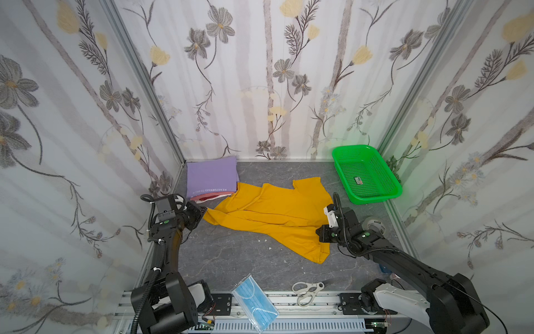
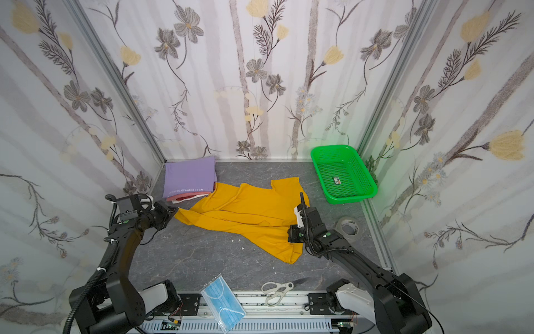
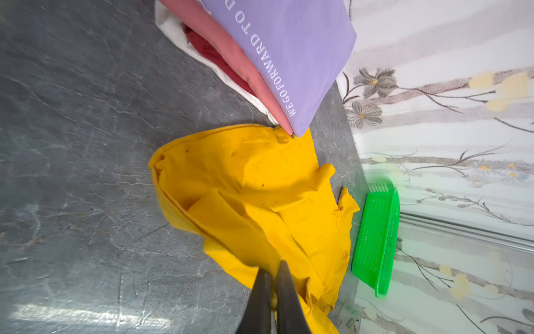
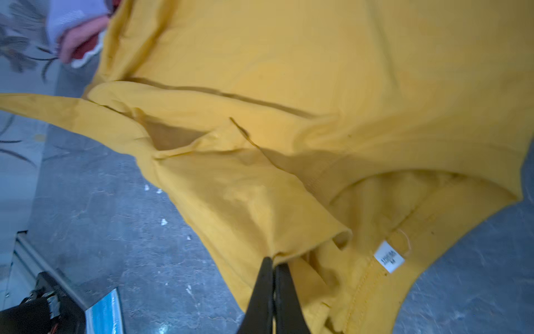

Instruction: Fold and stack the t-shirts

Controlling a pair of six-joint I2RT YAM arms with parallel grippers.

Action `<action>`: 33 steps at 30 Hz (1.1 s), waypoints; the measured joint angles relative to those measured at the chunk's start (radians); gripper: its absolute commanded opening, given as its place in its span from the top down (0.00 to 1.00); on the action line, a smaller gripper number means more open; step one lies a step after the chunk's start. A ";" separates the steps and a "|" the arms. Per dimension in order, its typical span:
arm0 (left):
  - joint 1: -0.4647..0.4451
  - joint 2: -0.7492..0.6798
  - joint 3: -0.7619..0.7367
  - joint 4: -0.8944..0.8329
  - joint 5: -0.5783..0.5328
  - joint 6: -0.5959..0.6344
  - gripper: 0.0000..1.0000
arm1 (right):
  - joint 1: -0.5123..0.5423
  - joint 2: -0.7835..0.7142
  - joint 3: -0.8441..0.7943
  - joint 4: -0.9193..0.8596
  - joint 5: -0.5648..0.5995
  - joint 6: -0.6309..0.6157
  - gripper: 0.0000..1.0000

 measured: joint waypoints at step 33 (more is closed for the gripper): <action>-0.586 -0.120 0.032 0.122 -0.224 -0.138 1.00 | -0.261 0.346 0.785 -0.406 0.366 -0.241 1.00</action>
